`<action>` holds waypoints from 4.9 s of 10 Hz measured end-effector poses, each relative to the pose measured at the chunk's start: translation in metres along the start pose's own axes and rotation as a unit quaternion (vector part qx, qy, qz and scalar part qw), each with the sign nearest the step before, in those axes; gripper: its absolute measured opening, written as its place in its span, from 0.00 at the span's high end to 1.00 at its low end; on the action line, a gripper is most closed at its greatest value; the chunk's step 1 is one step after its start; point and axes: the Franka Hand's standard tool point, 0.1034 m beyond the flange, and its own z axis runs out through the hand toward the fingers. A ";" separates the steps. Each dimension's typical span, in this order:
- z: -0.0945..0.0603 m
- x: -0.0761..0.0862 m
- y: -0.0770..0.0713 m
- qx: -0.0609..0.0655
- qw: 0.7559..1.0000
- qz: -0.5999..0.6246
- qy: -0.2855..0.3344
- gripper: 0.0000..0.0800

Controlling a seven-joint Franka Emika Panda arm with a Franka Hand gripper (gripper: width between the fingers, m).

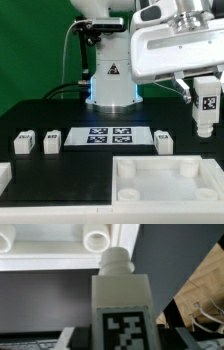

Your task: Assemble one leg

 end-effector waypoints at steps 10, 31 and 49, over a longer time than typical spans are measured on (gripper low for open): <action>0.061 0.037 0.010 0.004 1.000 -0.007 0.012 0.64; 0.093 -0.020 0.019 0.002 0.999 0.000 -0.039 0.32; 0.083 -0.003 0.026 0.033 0.958 0.015 -0.283 0.19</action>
Offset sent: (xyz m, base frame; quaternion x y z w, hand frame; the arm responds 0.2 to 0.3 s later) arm 0.0000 0.0000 0.0000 0.0000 0.0000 0.0000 1.0000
